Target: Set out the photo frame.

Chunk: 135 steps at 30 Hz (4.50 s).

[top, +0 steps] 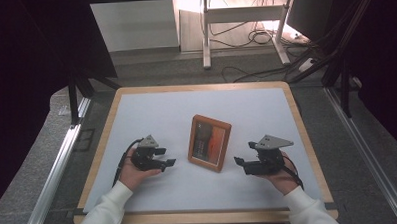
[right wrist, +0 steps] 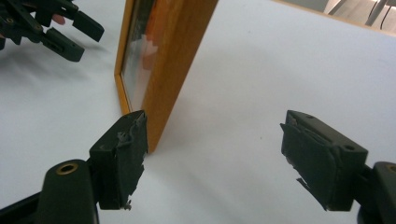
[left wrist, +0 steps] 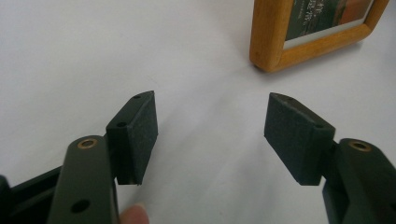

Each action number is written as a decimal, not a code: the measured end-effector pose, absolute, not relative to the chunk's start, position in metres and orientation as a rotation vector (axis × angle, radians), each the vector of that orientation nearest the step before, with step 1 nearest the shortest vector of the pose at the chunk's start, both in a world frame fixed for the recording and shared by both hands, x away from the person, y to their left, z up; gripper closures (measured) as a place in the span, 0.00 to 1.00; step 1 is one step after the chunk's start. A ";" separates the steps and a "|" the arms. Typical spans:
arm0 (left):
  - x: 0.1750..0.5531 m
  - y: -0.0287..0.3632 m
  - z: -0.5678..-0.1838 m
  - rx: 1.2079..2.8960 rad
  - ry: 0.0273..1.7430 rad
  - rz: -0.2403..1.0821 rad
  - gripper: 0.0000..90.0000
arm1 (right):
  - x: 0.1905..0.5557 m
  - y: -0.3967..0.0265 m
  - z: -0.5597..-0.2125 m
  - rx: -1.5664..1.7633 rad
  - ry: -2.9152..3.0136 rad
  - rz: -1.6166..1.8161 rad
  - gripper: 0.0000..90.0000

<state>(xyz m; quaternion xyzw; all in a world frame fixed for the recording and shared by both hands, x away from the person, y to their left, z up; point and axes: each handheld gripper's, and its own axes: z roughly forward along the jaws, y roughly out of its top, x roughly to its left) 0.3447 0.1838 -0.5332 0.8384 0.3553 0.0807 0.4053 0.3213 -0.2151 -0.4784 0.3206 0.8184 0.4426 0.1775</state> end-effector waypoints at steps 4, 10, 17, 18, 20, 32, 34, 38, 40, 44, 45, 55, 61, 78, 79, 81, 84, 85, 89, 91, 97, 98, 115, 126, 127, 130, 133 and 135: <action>0.348 0.178 -0.530 2.099 0.891 0.216 0.55 | 0.321 -0.216 -0.485 0.913 2.326 1.222 0.25; 0.360 0.164 -0.526 2.115 0.881 0.211 0.96 | 0.321 -0.216 -0.488 0.910 2.331 1.200 0.25; 0.378 0.139 -0.527 2.130 0.854 0.189 1.00 | 0.320 -0.217 -0.491 0.910 2.338 1.177 0.24; 0.379 0.137 -0.527 2.131 0.852 0.183 1.00 | 0.320 -0.218 -0.491 0.909 2.340 1.172 0.24; 0.380 0.134 -0.528 2.133 0.846 0.175 1.00 | 0.319 -0.219 -0.492 0.908 2.339 1.170 0.24; 0.376 0.132 -0.528 2.146 0.804 0.159 1.00 | 0.319 -0.219 -0.495 0.901 2.347 1.144 0.24; 0.375 0.132 -0.528 2.148 0.803 0.160 1.00 | 0.319 -0.219 -0.495 0.904 2.348 1.143 0.24; 0.374 0.132 -0.528 2.151 0.799 0.161 1.00 | 0.319 -0.218 -0.495 0.895 2.350 1.142 0.24; 0.373 0.132 -0.529 2.149 0.803 0.158 1.00 | 0.319 -0.218 -0.495 0.891 2.351 1.142 0.24; 0.371 0.131 -0.529 2.153 0.799 0.160 1.00 | 0.319 -0.218 -0.495 0.888 2.353 1.145 0.24; 0.371 0.132 -0.529 2.160 0.795 0.162 1.00 | 0.319 -0.219 -0.494 0.887 2.355 1.143 0.24; 0.365 0.130 -0.528 2.178 0.772 0.154 1.00 | 0.318 -0.218 -0.495 0.874 2.362 1.144 0.24; 0.360 0.127 -0.528 2.182 0.759 0.146 1.00 | 0.319 -0.218 -0.495 0.870 2.364 1.141 0.24; 0.354 0.123 -0.529 2.200 0.739 0.130 1.00 | 0.320 -0.220 -0.496 0.879 2.366 1.135 0.24; 0.354 0.123 -0.529 2.202 0.742 0.126 1.00 | 0.320 -0.220 -0.496 0.880 2.367 1.137 0.24; 0.355 0.123 -0.530 2.200 0.742 0.121 1.00 | 0.321 -0.222 -0.496 0.887 2.362 1.152 0.24; 0.356 0.124 -0.530 2.194 0.744 0.112 1.00 | 0.323 -0.224 -0.497 0.893 2.365 1.166 0.24; 0.356 0.125 -0.529 2.191 0.745 0.112 1.00 | 0.323 -0.224 -0.497 0.893 2.366 1.165 0.24; 0.354 0.130 -0.525 2.189 0.752 0.143 1.00 | 0.324 -0.226 -0.499 0.890 2.371 1.159 0.23; 0.351 0.135 -0.522 2.174 0.762 0.151 1.00 | 0.323 -0.227 -0.500 0.901 2.367 1.158 0.23; 0.344 0.154 -0.518 2.137 0.799 0.185 0.98 | 0.321 -0.231 -0.501 0.917 2.346 1.136 0.23; 0.342 0.156 -0.518 2.132 0.809 0.190 0.97 | 0.320 -0.232 -0.501 0.920 2.338 1.129 0.23; 0.309 0.202 -0.525 2.020 1.043 0.248 0.46 | 0.309 -0.272 -0.514 1.082 2.220 1.122 0.21; 0.308 0.209 -0.528 2.006 1.088 0.278 0.38 | 0.309 -0.274 -0.514 1.075 2.199 1.100 0.20; 0.308 0.209 -0.529 2.009 1.085 0.282 0.37 | 0.309 -0.274 -0.514 1.076 2.198 1.099 0.20; 0.309 0.209 -0.530 2.010 1.082 0.285 0.37 | 0.310 -0.274 -0.514 1.075 2.197 1.097 0.20; 0.309 0.209 -0.530 2.006 1.080 0.280 0.36 | 0.310 -0.274 -0.515 1.071 2.199 1.087 0.20; 0.309 0.209 -0.530 2.006 1.078 0.287 0.36 | 0.310 -0.274 -0.515 1.070 2.200 1.085 0.20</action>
